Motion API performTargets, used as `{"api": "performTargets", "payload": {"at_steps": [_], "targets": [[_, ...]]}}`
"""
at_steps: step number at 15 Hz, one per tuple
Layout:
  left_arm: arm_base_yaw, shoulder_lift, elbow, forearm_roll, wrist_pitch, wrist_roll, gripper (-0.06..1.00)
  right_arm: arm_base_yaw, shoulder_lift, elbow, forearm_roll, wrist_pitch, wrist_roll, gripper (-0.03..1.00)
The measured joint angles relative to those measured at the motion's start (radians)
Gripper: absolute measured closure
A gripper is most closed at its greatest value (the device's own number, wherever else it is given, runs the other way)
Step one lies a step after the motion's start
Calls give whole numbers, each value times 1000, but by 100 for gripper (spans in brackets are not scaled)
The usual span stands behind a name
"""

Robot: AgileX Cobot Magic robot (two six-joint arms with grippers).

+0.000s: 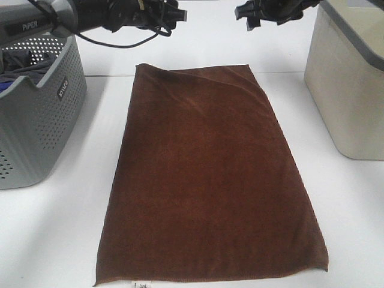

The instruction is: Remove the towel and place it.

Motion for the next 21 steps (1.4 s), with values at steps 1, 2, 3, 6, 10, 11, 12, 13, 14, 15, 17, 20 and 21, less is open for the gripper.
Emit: {"api": "performTargets", "payload": {"at_steps": [1, 2, 3, 6, 10, 11, 12, 13, 14, 15, 17, 20, 21], "targets": [[-21, -37, 0, 0, 85, 13, 23, 0, -38, 0, 44, 56, -19, 30], [-43, -72, 0, 1, 177, 36, 23, 0, -79, 0, 85, 119, -34, 30], [-61, -110, 0, 1, 264, 60, 23, 0, -117, 0, 113, 173, -40, 30], [-93, -222, 0, -1, 534, 82, 23, 0, -212, 0, 174, 363, -45, 30], [-94, -348, 0, 7, 804, 89, 23, 0, -297, 0, 186, 463, -50, 30], [-94, -373, 0, 9, 866, 92, 23, 0, -320, 0, 192, 466, -50, 30], [-94, -398, 0, 15, 922, 103, 23, 0, -346, 8, 195, 466, -50, 30], [-94, -422, 0, 23, 975, 115, 23, 0, -382, 33, 200, 466, -50, 30], [-94, -447, 0, 33, 1004, 125, 23, 0, -426, 74, 202, 466, -50, 30], [-94, -471, 0, 43, 1007, 134, 23, 0, -482, 137, 203, 466, -50, 30], [-94, -537, 0, 37, 1009, 150, 23, 0, -608, 294, 203, 470, -53, 30], [-96, -669, 34, -4, 1010, 188, 23, 0, -830, 566, 191, 470, -53, 30], [-96, -724, 83, -14, 1010, 192, 23, 0, -903, 670, 187, 470, -53, 30]]}}
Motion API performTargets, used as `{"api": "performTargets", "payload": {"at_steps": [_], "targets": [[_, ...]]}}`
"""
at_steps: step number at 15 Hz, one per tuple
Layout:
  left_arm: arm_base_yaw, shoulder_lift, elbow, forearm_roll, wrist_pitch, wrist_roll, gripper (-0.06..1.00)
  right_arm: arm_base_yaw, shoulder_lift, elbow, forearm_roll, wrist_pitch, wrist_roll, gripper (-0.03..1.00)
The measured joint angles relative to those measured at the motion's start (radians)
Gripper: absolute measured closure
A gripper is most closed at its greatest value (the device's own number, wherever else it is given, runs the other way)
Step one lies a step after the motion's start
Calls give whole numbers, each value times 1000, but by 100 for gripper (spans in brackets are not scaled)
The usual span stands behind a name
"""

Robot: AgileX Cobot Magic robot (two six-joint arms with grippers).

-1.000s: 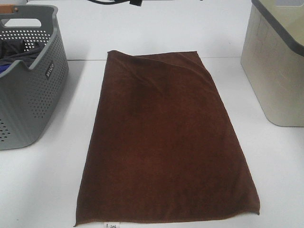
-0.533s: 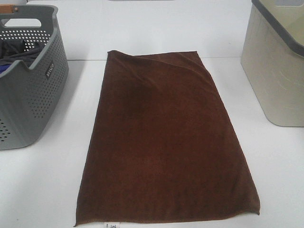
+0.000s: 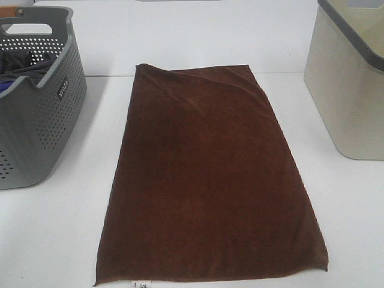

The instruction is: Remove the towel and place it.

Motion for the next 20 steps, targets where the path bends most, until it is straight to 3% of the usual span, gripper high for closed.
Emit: {"api": "performTargets", "payload": {"at_steps": [4, 6, 9, 13, 16, 20], "targets": [[0, -268, 351, -11, 0, -5, 23, 0, -306, 381, -1, 0, 0, 30], [0, -445, 626, -30, 1, -35, 23, 0, -460, 577, -2, 0, 0, 30], [0, -632, 894, -51, 1, -73, 23, 0, -605, 749, -2, 2, 0, 30], [0, -962, 1288, -161, -75, -66, 23, 0, -843, 973, -2, 3, 0, 30], [0, -1203, 1479, -215, -141, -6, 23, 0, -1038, 1079, -2, -17, -13, 30], [0, -1421, 1620, -221, -184, 65, 23, 0, -1241, 1164, -2, -97, -56, 30]]}}
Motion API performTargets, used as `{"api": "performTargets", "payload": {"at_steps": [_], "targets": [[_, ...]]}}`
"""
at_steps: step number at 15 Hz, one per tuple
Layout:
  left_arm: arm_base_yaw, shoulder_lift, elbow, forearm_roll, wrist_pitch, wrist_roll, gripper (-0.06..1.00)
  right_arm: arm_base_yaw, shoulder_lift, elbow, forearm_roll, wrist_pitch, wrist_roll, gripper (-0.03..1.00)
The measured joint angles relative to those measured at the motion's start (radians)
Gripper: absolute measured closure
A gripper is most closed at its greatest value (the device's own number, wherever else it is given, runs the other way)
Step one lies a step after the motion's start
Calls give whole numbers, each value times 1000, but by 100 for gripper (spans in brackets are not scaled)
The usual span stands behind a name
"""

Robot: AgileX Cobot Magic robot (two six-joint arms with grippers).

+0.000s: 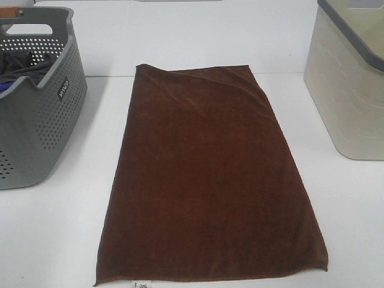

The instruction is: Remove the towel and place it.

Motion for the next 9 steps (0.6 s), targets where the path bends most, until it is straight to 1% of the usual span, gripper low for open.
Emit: {"api": "performTargets", "payload": {"at_steps": [4, 7, 9], "targets": [[0, -27, 14, -8, -3, 32, 23, 2, -104, 50, 0, -50, -28, 30], [0, -27, 32, -70, 12, 121, 23, 2, -105, 52, 0, -52, -28, 30], [0, -27, 32, -76, 14, 137, 23, 2, -105, 52, 0, -52, -29, 30]]}}
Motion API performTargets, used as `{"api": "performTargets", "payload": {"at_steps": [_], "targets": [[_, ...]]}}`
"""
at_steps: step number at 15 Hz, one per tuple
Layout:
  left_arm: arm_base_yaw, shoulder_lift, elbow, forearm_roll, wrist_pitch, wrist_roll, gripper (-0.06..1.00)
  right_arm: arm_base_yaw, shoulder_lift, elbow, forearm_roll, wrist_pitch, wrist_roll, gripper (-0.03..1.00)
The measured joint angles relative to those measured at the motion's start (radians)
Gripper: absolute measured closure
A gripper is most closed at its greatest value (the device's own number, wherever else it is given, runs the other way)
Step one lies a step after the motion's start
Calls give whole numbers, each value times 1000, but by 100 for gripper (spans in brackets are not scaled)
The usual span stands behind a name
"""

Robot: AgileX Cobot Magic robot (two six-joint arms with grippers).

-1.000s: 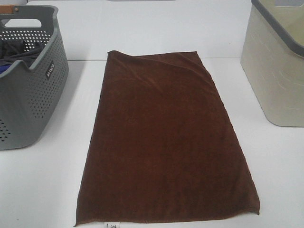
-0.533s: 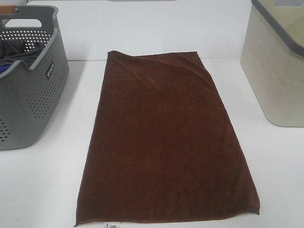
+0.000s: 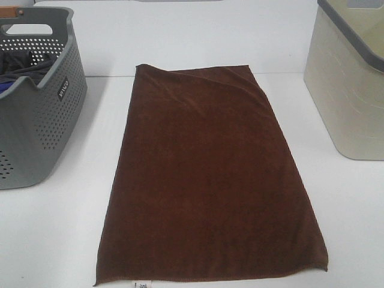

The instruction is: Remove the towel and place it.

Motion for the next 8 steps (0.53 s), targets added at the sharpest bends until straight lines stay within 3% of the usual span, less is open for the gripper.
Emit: {"api": "performTargets", "payload": {"at_steps": [8], "targets": [[0, 0, 0, 0, 0, 7, 23, 0, 0, 0, 0, 0, 0, 30]]}}
